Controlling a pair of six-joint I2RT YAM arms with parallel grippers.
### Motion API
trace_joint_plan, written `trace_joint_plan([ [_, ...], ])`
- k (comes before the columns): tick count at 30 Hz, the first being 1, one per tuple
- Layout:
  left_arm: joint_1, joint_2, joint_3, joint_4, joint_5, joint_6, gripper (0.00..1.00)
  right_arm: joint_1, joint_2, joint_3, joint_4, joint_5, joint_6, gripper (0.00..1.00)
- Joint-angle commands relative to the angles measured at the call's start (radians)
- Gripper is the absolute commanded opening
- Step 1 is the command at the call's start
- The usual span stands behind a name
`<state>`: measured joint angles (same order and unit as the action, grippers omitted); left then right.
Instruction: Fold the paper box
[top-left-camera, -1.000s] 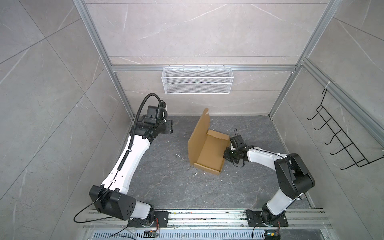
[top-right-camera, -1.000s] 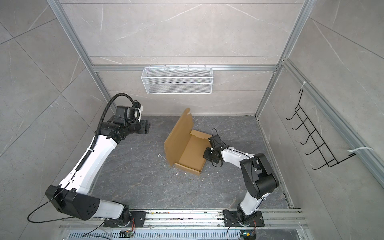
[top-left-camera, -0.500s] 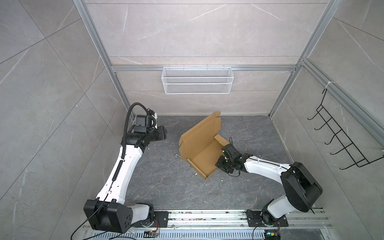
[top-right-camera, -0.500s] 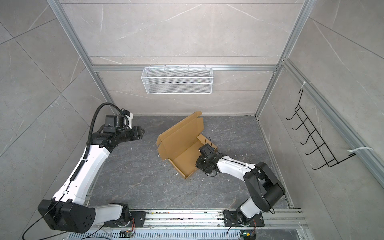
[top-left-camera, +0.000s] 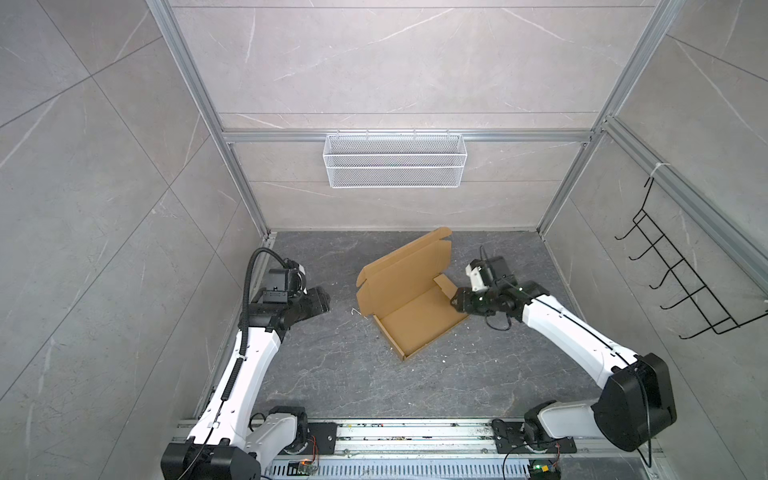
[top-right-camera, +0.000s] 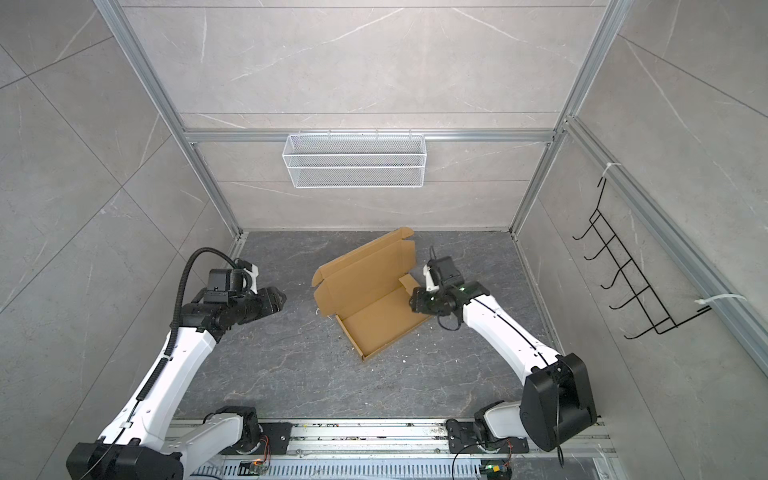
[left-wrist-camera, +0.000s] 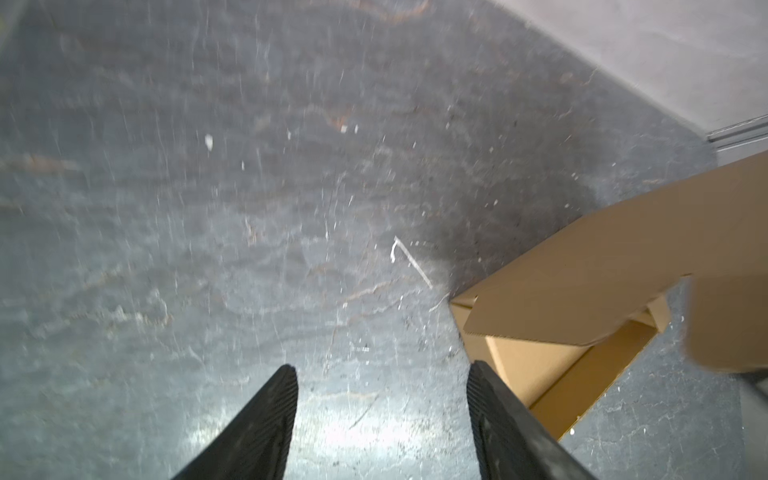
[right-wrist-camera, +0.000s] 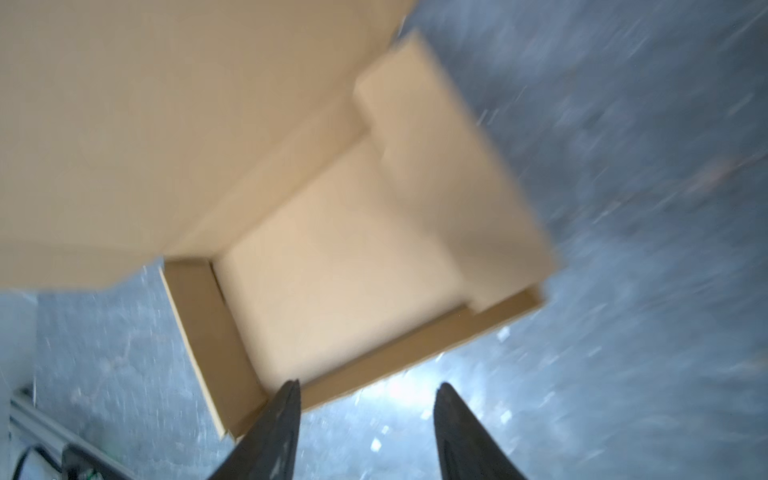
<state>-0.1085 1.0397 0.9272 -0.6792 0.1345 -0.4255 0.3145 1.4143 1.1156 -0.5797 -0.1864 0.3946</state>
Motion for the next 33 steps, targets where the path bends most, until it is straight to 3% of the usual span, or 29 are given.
trace_joint_plan([
  [1, -0.042, -0.055, -0.052, 0.018, 0.013, -0.092, 0.68, -0.052, 0.101, 0.083, 0.022, -0.051, -0.127, 0.57],
  [8, -0.236, -0.090, -0.175, 0.082, -0.066, -0.206, 0.70, -0.147, 0.320, 0.195, 0.129, -0.174, -0.130, 0.60],
  [13, -0.357, -0.062, -0.219, 0.128, -0.111, -0.271, 0.70, -0.158, 0.431, 0.242, 0.133, -0.243, -0.163, 0.60],
  [25, -0.499, 0.023, -0.281, 0.310, -0.104, -0.364, 0.70, -0.156, 0.525, 0.229, 0.155, -0.278, -0.175, 0.53],
  [33, -0.515, 0.074, -0.312, 0.398, -0.105, -0.391, 0.70, -0.142, 0.471, 0.101, 0.197, -0.243, -0.165, 0.43],
])
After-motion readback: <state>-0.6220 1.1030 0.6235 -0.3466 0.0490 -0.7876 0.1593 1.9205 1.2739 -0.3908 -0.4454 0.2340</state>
